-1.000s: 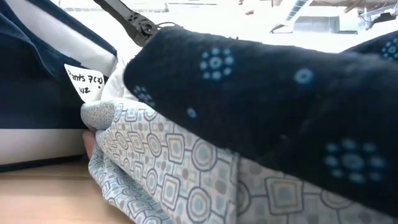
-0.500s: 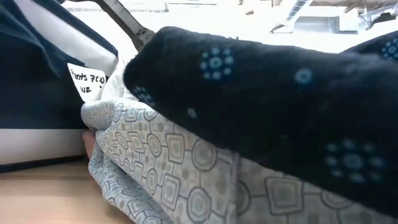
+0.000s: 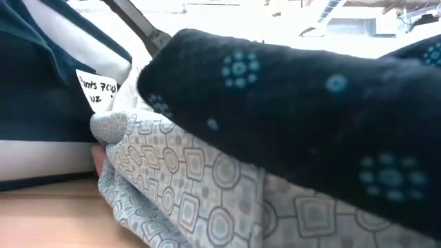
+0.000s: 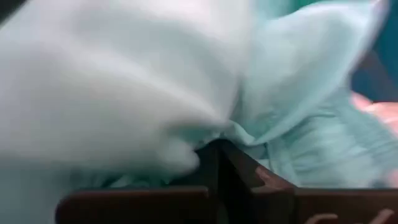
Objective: Pick & Place Cloths
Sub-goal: Put the light blue shorts into the gold basket
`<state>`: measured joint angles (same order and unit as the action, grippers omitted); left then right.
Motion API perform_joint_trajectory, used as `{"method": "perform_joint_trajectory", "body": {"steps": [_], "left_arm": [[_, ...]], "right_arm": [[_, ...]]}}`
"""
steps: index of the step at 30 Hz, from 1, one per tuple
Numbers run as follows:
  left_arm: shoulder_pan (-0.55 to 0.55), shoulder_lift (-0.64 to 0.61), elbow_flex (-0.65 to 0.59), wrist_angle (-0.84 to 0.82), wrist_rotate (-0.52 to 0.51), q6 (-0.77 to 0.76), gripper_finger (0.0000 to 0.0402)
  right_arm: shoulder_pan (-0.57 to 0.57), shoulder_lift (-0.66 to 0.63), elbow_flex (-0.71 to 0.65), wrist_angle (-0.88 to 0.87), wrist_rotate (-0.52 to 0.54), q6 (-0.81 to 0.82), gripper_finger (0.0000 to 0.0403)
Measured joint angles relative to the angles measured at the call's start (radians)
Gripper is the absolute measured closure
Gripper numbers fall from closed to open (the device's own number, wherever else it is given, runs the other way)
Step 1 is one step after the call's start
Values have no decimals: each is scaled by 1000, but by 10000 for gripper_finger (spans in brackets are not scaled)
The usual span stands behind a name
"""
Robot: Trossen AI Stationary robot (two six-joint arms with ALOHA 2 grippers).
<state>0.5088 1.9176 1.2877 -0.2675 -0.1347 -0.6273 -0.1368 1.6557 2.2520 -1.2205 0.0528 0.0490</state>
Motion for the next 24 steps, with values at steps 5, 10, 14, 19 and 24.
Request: {"method": "perform_joint_trajectory", "body": {"steps": [5,10,14,19,24], "left_arm": [[-20,-27,1,6,-39,15,401],[-30,14,1,-4,-43,-15,401],[-28,65,2,1,-35,-62,402],[-6,113,6,10,17,-77,402],[5,88,1,5,27,-77,402]], "right_arm": [[0,0,0,0,0,-7,326],[0,0,0,0,0,-6,326],[0,0,0,0,0,-6,326],[6,0,0,-7,0,-6,326],[13,0,0,-8,0,-6,326]]}}
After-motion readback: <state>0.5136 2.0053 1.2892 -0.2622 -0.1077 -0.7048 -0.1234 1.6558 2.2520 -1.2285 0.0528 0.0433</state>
